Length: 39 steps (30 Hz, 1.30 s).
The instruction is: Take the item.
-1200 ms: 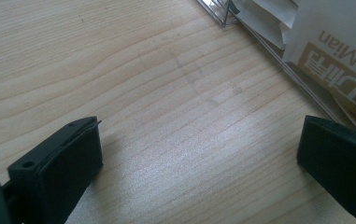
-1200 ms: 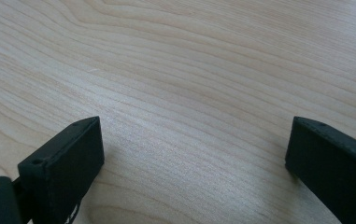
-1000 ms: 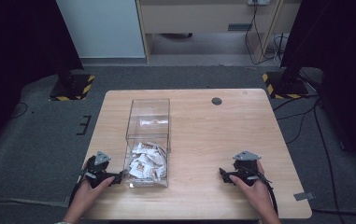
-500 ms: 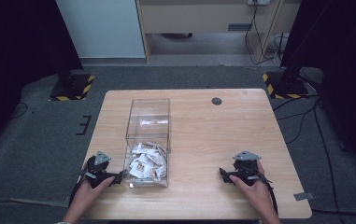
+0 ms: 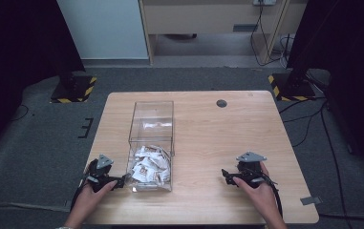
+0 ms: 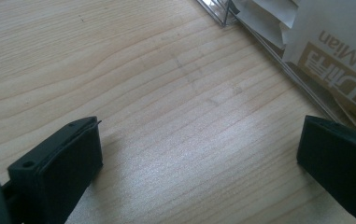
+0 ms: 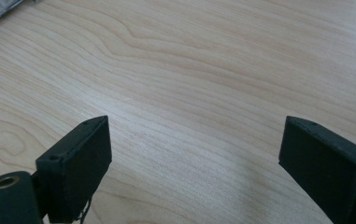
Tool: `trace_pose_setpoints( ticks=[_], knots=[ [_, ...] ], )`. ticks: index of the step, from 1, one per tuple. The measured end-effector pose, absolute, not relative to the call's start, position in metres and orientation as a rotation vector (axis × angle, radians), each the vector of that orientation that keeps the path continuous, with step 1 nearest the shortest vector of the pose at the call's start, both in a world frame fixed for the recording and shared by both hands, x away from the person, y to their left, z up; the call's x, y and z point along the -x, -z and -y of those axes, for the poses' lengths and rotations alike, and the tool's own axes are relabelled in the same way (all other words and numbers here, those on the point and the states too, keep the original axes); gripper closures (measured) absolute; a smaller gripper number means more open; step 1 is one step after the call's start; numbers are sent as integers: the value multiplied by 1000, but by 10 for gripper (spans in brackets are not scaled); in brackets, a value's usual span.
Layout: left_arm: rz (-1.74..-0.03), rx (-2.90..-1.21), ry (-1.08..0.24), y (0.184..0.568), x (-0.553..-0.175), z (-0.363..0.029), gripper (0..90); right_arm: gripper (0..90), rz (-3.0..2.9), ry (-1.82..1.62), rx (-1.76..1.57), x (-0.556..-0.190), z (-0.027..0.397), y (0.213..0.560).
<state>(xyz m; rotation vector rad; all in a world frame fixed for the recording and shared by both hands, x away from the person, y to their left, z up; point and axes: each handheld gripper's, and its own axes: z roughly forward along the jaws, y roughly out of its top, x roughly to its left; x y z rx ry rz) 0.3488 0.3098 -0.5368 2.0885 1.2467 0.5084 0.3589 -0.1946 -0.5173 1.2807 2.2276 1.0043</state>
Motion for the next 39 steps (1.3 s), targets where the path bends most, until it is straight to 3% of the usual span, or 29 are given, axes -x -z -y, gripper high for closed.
trace_pose_setpoints(
  ticks=[17, 26, 39],
  knots=[
    [-1245, -2089, -507, 537, -349, -310, 0, 188, -2277, -1013, -1214, -359, 172, 496],
    [-1245, -2090, -507, 537, -349, -310, 0, 297, -2299, -1064, -1140, -364, 153, 469],
    [-1245, -2090, -507, 537, -349, -310, 0, 355, -2328, -1066, -1042, -372, 126, 443]
  ],
)
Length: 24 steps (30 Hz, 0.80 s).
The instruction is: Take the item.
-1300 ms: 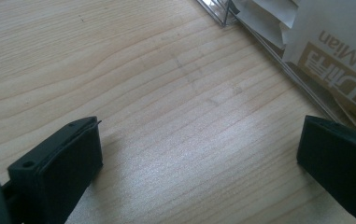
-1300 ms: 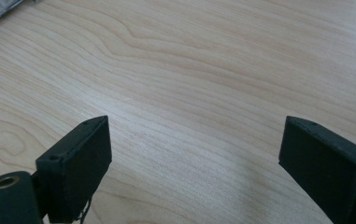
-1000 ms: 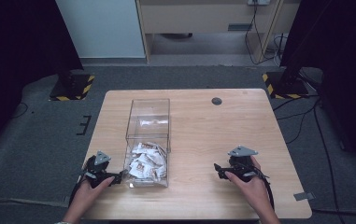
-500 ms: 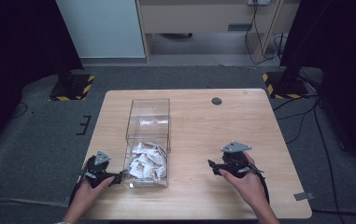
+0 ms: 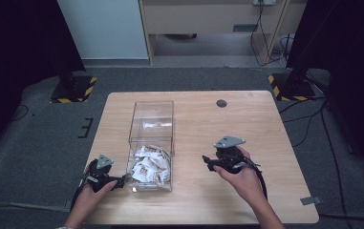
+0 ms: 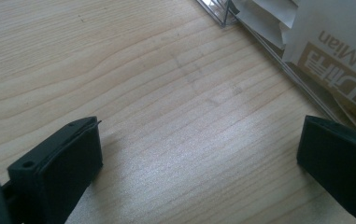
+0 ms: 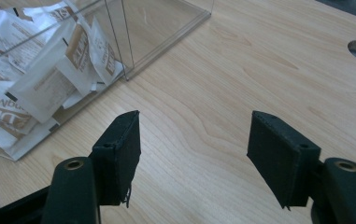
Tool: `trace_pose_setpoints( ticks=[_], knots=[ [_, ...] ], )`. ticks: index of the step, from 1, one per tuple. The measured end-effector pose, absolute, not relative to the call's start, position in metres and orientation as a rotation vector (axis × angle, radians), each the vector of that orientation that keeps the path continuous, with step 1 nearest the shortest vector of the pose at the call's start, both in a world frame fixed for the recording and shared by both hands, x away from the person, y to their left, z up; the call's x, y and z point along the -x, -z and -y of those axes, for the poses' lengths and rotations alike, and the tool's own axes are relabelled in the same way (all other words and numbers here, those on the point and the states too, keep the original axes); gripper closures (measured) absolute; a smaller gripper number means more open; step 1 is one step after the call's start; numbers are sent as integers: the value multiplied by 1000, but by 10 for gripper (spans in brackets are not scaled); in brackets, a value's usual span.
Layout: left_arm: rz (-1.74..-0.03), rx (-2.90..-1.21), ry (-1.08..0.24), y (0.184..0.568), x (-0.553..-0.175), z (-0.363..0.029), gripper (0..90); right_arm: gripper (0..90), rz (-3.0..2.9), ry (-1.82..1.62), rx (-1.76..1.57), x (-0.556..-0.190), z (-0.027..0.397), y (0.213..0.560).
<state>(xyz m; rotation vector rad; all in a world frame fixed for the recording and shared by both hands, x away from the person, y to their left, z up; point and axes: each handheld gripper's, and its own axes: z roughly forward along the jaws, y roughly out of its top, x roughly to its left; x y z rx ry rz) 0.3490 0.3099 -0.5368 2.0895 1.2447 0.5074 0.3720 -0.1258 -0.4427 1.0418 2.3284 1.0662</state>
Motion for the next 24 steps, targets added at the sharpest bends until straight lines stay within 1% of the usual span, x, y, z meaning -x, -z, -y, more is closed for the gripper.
trace_pose_setpoints(
  ticks=[24],
  knots=[
    [-1245, -2090, -507, 537, -349, -310, 0, 424, -2367, -1106, -956, -382, 87, 407]
  ],
)
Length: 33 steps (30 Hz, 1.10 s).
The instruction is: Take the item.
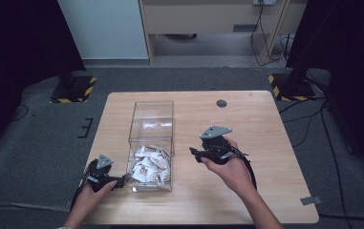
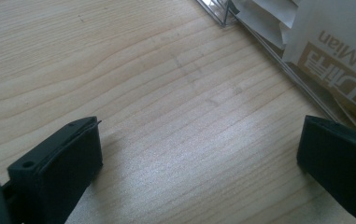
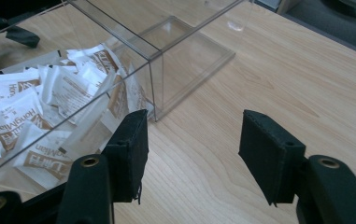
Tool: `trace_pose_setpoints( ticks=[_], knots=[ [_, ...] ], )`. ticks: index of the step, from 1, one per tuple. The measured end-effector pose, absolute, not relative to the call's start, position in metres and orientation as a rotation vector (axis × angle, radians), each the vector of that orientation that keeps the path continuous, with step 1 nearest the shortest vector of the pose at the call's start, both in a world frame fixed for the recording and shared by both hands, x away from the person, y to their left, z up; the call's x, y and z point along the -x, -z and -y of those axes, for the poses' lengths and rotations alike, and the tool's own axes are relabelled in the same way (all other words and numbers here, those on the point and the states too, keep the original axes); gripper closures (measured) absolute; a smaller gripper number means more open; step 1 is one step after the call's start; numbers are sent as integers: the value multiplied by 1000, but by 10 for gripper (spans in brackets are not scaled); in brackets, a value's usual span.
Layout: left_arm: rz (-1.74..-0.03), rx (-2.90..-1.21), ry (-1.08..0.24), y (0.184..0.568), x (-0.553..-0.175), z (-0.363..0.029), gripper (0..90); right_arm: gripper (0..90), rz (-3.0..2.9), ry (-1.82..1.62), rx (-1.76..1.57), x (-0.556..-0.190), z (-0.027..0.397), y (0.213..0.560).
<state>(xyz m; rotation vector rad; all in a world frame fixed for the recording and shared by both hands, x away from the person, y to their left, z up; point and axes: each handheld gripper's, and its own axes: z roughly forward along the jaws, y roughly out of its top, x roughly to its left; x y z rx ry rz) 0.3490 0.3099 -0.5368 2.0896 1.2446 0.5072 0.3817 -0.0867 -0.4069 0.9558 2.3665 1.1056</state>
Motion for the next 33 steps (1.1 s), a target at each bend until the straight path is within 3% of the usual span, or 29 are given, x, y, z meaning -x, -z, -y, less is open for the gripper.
trace_pose_setpoints(
  ticks=[16, 33],
  knots=[
    [-1245, -2090, -507, 537, -349, -310, 0, 465, -2370, -1144, -927, -389, 66, 391],
    [-1244, -2090, -507, 537, -349, -310, 0, 581, -2428, -1165, -837, -385, 35, 392]
  ],
)
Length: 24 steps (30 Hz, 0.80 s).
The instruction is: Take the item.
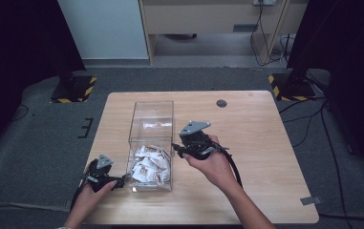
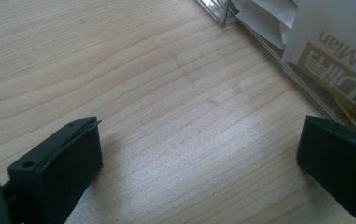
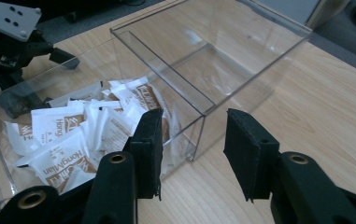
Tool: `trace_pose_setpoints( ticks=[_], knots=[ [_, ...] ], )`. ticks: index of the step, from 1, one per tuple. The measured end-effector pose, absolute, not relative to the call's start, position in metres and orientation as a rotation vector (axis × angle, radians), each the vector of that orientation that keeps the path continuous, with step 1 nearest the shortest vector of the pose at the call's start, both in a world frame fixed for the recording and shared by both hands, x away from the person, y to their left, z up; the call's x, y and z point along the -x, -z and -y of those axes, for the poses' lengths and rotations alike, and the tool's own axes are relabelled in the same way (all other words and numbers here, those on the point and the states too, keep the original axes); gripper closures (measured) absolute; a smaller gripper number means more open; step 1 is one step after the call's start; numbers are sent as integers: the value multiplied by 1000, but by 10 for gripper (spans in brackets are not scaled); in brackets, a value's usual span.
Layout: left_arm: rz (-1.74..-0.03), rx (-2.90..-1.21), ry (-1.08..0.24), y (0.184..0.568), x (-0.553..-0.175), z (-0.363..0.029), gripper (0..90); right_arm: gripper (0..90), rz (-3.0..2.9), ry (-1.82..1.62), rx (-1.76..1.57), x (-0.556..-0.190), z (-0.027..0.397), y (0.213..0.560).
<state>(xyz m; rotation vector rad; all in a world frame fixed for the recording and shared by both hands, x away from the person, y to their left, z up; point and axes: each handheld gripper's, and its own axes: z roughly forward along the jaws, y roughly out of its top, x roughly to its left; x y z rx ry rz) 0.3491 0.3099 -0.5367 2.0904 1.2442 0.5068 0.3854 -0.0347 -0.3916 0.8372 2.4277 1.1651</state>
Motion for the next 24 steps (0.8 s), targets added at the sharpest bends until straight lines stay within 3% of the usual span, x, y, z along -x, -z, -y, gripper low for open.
trace_pose_setpoints(
  ticks=[24],
  knots=[
    [-1241, -2091, -505, 537, -349, -310, 0, 670, -2545, -1159, -711, -373, -18, 417]
  ],
)
